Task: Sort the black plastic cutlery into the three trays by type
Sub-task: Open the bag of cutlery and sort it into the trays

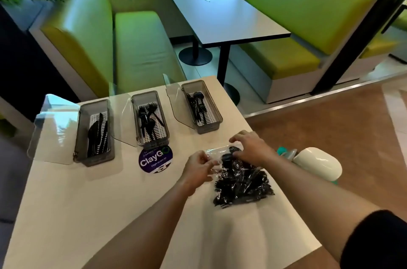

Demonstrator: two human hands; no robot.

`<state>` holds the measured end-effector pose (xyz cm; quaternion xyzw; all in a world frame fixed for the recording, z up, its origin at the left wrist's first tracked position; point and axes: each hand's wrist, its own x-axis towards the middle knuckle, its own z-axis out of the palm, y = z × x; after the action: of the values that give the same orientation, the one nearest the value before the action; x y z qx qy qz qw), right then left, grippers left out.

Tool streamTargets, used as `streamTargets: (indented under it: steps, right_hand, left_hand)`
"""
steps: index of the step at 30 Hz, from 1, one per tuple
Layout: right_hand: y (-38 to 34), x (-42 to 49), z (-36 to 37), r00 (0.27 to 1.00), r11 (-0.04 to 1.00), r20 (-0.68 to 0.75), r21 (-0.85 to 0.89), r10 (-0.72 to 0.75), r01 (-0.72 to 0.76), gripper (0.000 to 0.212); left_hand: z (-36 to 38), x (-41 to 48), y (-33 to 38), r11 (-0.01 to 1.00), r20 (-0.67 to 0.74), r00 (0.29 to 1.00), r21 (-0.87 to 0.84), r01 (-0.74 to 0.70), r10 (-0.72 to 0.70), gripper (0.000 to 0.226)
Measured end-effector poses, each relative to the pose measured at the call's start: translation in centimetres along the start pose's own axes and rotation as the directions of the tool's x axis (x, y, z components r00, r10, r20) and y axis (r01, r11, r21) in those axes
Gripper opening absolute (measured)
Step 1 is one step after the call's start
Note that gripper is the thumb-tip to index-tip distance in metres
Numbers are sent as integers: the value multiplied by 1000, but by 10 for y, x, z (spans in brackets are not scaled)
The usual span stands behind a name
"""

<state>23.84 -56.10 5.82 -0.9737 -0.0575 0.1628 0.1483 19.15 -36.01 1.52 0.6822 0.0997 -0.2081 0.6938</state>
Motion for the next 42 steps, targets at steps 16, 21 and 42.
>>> streamTargets:
  steps: [16, 21, 42]
  right_hand:
    - [-79, 32, 6, 960, 766, 223, 643, -170, -14, 7]
    - [-134, 36, 38, 945, 797, 182, 593, -274, 117, 14]
    - [-153, 29, 95, 639, 646, -101, -76, -762, 759, 32]
  left_hand:
    - [-152, -66, 17, 992, -202, 976, -84, -98, 79, 10]
    - [-196, -92, -7, 987, -332, 943, -155, -46, -8, 13]
    - [-231, -99, -46, 995, -480, 876, -99, 6, -53, 34]
